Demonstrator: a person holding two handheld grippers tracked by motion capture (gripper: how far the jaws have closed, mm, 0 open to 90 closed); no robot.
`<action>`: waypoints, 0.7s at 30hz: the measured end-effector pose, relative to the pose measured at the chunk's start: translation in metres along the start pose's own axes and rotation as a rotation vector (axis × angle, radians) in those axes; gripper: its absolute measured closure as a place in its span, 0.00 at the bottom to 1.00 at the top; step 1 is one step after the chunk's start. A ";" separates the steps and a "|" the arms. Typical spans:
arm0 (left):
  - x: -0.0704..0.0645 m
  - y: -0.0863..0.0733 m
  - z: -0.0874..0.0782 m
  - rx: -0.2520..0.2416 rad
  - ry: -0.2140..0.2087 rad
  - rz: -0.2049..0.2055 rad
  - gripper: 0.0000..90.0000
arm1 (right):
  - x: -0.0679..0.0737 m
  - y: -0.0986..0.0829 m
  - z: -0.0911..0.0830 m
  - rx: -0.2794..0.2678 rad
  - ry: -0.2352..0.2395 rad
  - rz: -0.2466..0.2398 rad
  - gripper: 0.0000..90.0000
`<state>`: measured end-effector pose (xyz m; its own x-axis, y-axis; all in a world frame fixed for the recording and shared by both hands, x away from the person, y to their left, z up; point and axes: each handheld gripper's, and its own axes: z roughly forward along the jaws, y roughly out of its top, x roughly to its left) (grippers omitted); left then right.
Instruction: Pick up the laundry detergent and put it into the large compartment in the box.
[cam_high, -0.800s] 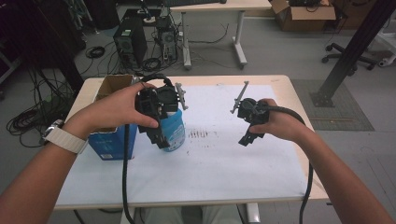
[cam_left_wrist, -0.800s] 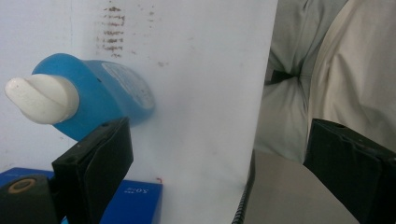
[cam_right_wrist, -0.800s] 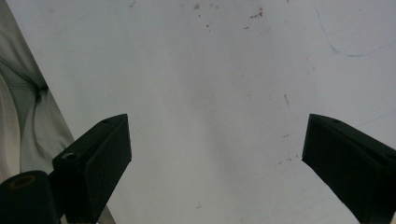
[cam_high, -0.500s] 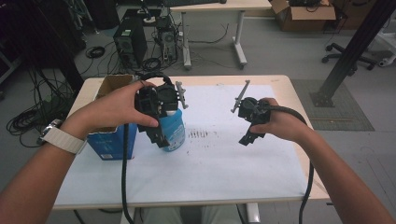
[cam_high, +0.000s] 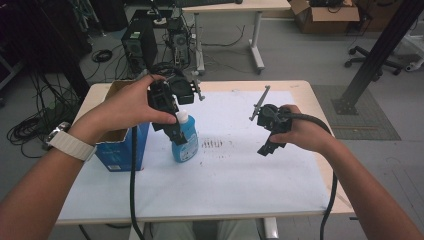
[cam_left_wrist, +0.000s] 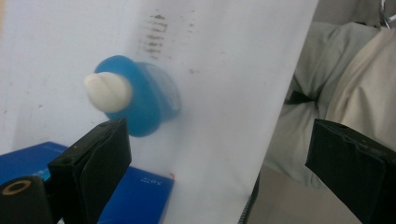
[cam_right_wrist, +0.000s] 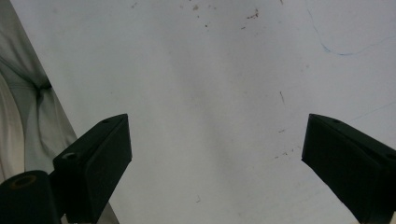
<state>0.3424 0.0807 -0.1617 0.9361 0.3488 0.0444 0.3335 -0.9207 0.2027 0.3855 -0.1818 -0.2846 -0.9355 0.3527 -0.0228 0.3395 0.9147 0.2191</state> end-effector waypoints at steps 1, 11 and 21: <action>0.000 0.000 0.000 0.000 0.000 0.000 0.07 | 0.000 0.000 0.000 0.000 0.000 0.000 0.09; 0.012 0.006 -0.011 0.002 0.052 -0.125 0.07 | -0.001 0.002 -0.001 -0.006 -0.004 -0.009 0.09; 0.024 0.008 -0.016 -0.019 0.098 -0.229 0.08 | -0.001 0.003 0.000 -0.007 -0.009 -0.013 0.09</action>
<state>0.3657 0.0841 -0.1438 0.8207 0.5643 0.0897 0.5329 -0.8125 0.2363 0.3870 -0.1792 -0.2842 -0.9388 0.3427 -0.0343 0.3268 0.9179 0.2252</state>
